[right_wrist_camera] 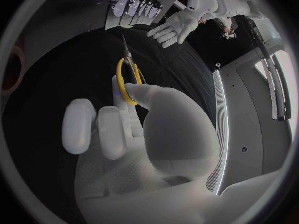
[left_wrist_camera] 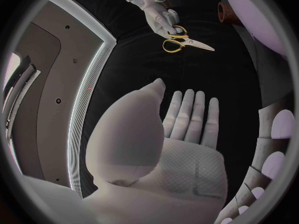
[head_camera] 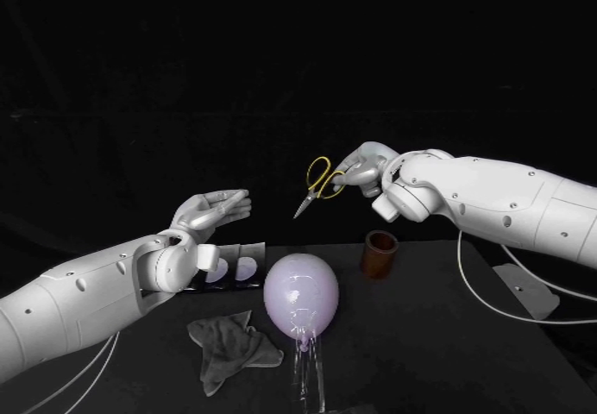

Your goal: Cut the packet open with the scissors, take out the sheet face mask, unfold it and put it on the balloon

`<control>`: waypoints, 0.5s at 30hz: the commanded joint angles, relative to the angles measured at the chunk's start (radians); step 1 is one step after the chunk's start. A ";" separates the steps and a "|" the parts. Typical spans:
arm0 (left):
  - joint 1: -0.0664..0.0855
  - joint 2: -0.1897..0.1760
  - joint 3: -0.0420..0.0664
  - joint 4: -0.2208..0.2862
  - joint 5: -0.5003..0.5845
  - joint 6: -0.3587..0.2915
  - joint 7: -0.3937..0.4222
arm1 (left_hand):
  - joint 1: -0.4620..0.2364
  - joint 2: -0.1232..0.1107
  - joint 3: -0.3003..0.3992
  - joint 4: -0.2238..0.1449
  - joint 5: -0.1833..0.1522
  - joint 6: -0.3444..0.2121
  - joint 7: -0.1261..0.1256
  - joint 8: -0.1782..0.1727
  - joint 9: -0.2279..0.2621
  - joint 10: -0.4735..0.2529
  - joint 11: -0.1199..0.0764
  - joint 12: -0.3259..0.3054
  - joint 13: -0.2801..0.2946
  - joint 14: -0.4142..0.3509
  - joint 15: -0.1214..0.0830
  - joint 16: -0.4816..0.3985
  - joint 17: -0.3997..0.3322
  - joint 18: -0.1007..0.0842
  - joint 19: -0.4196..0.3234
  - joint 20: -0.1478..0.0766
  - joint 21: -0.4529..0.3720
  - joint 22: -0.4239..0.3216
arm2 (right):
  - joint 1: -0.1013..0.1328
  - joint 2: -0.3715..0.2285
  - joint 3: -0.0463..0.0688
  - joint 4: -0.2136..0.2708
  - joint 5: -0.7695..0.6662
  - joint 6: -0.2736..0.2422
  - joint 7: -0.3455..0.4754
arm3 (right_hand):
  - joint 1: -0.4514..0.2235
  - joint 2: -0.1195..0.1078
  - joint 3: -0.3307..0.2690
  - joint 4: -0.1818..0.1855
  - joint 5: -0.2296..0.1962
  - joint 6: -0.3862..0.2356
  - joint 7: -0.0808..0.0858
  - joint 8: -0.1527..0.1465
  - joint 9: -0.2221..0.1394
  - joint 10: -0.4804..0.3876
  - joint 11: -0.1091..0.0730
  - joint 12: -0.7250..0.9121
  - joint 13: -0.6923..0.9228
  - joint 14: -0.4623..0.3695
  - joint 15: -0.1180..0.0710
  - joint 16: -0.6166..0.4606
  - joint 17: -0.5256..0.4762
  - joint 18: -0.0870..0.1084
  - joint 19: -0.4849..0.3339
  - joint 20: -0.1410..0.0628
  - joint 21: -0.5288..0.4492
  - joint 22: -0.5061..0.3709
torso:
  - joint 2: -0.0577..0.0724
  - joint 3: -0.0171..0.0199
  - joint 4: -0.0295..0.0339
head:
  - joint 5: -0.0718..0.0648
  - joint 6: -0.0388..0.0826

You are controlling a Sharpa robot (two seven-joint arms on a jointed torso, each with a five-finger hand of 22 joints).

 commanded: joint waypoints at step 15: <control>0.003 0.048 0.005 -0.082 -0.197 0.122 -0.080 | -0.065 0.016 -0.157 0.010 0.001 -0.093 0.027 -0.036 -0.009 -0.094 0.025 -0.002 0.002 -0.118 0.034 -0.103 -0.082 -0.040 -0.136 0.001 -0.099 -0.057 | -0.082 0.101 0.001 -0.033 0.140 -0.077 0.110 | -0.010 0.014 0.011 -0.024 0.018 -0.006 -0.002 0.007 0.007 0.032 -0.024 -0.001 0.002 0.028 -0.005 0.004 -0.002 0.001 -0.002 -0.001 0.001 0.001 | 0.009 0.0014 0.0052 | 0.030 -0.011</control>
